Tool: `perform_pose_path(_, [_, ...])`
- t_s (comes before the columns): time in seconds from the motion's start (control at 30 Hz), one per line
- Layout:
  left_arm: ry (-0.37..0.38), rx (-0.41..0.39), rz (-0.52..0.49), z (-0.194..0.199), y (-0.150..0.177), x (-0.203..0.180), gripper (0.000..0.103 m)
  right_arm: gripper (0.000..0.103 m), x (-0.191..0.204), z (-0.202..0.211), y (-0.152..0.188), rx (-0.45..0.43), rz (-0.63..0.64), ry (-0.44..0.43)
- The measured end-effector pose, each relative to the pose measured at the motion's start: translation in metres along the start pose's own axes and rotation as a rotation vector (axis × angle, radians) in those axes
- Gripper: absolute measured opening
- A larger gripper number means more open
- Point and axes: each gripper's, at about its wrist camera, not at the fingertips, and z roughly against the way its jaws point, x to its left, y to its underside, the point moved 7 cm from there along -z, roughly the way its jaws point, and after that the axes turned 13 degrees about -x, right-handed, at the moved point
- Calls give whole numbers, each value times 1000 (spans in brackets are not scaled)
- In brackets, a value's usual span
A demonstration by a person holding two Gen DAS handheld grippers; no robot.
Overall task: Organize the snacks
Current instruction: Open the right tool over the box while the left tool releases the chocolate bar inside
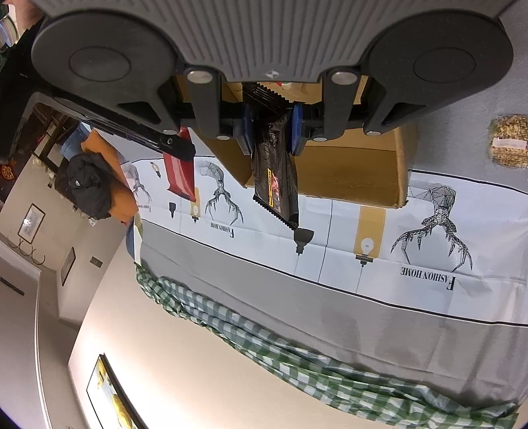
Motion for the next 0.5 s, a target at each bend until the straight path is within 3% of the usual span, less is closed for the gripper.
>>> perform_pose_path(0.5, [32,13,-24,-9,7,-15,26,45,-1,4,0,-13,12,6])
